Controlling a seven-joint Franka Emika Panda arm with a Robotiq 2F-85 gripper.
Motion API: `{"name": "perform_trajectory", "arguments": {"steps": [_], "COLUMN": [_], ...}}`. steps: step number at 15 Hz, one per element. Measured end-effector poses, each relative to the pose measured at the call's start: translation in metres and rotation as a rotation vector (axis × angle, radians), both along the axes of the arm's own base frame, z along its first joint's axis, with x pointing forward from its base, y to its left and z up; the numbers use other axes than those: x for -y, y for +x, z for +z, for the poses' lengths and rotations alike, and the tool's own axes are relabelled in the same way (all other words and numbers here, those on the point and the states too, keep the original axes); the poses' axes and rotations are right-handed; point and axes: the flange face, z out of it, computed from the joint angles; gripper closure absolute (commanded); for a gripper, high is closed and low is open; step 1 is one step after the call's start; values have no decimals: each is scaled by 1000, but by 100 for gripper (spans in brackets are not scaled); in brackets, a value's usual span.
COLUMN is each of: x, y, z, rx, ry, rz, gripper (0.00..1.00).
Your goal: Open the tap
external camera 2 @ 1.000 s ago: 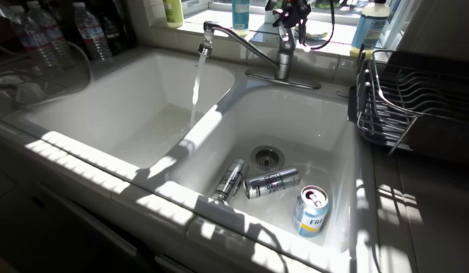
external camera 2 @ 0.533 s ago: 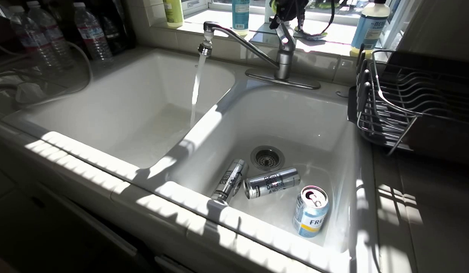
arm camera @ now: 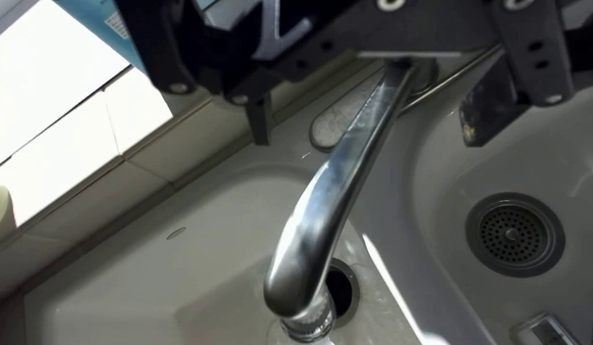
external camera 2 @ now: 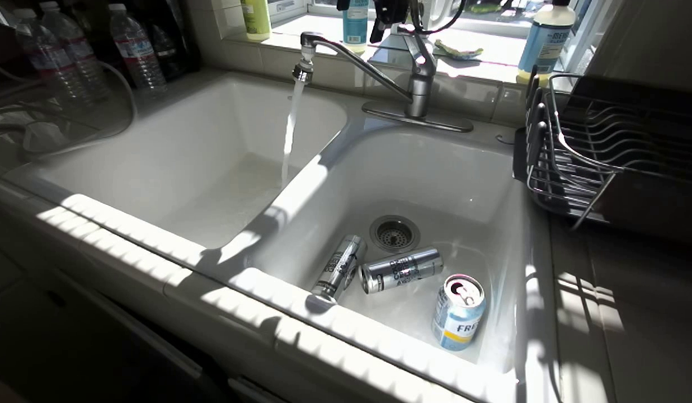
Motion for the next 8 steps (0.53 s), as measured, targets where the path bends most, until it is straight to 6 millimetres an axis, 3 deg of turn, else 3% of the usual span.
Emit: {"name": "perform_trajectory", "arguments": {"steps": [4,8], "x": [-34,-56], "y": [-21,-49], "z": [14,23], "rx": [-1,-5], "ry": [-52,-103], "rz": [92,174], "gripper": [0,0]}}
